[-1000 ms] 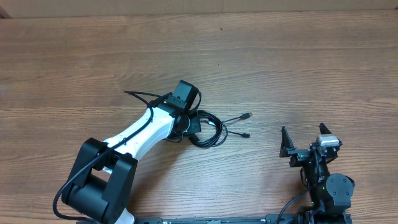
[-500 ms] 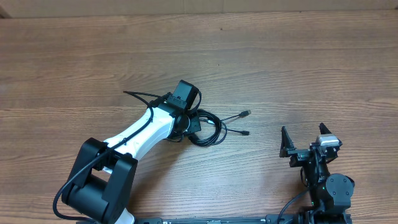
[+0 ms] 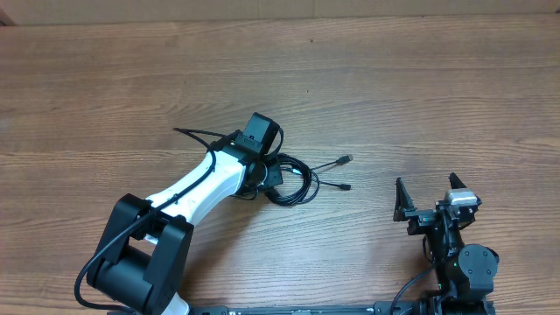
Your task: Untangle cables
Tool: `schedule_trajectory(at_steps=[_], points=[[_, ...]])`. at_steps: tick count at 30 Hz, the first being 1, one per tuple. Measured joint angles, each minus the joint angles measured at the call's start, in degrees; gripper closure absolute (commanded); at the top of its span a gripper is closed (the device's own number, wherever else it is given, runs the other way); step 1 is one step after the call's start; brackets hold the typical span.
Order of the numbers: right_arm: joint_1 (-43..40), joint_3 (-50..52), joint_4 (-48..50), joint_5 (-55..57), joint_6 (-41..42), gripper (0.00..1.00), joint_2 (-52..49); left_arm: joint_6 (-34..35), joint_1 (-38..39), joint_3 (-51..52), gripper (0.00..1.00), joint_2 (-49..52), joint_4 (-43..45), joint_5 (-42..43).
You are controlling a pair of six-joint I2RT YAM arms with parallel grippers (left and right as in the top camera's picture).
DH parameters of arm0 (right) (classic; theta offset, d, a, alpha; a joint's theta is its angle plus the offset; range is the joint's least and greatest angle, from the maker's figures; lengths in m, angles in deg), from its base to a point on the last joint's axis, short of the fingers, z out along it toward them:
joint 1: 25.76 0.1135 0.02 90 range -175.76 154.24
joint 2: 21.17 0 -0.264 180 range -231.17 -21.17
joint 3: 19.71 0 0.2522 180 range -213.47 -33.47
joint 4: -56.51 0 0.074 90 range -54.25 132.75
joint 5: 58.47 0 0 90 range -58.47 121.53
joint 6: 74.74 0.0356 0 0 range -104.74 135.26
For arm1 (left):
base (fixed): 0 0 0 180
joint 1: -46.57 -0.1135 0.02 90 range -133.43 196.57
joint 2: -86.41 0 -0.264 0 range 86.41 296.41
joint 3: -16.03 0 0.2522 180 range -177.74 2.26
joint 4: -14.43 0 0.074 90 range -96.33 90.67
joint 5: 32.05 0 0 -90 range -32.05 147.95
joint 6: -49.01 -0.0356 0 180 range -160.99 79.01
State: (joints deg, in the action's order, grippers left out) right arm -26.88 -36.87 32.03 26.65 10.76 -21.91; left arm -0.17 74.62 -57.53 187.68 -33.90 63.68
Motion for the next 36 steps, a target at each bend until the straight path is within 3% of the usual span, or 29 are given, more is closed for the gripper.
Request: schedule_trajectory(at_steps=[7, 9, 11, 13, 16, 17, 21, 24, 27, 30, 36], points=[[-0.02, 0.00, 0.02, 0.02, -0.02, 0.00, 0.00, 15.58, 0.00, -0.81, 0.94, -0.17, -10.62, 3.85], [0.00, 0.00, 0.02, 0.00, -0.02, 0.00, 0.00, 15.87, 0.00, -0.76, 0.79, -0.17, -7.52, 5.97], [-0.02, 0.00, 0.02, 0.02, -0.02, 0.00, 0.00, 10.82, 0.00, -0.81, 0.58, -0.17, -3.76, 6.93], [-0.02, 0.00, -0.02, 0.00, -0.02, 0.00, 0.00, 3.58, -0.02, -1.36, 0.30, -0.17, -2.67, 7.45], [-0.02, 0.00, 0.00, 0.02, -0.02, 0.00, 0.00, -10.23, -0.35, -4.11, 0.10, -0.17, -4.37, 7.85], [-0.02, 0.00, 0.00, 0.02, 0.00, 0.00, 0.00, -14.32, -0.44, -5.31, 0.09, -0.17, -4.90, 7.85], [-0.02, 0.00, 0.00, 0.00, -0.04, 0.00, 0.00, -32.72, -0.81, -9.60, 0.17, -0.22, -1.90, 8.02], [0.00, 0.00, -0.02, 0.00, -0.02, 0.00, 0.00, -45.20, -0.81, -10.03, 0.30, -0.22, -0.66, 8.02], [-0.02, 0.00, 0.00, 0.02, -0.02, 0.00, 0.00, -51.39, -0.81, -10.03, 0.37, -0.22, -2.03, 7.28], [-0.02, 0.00, 0.00, 0.00, 0.00, 0.00, 0.00, -53.27, -0.81, -10.01, 0.43, -0.22, -2.45, 4.22], [-0.02, 0.00, 0.02, 0.00, -0.02, 0.00, 0.00, -47.65, -0.81, -10.01, 0.48, -0.20, -2.58, -0.52]])
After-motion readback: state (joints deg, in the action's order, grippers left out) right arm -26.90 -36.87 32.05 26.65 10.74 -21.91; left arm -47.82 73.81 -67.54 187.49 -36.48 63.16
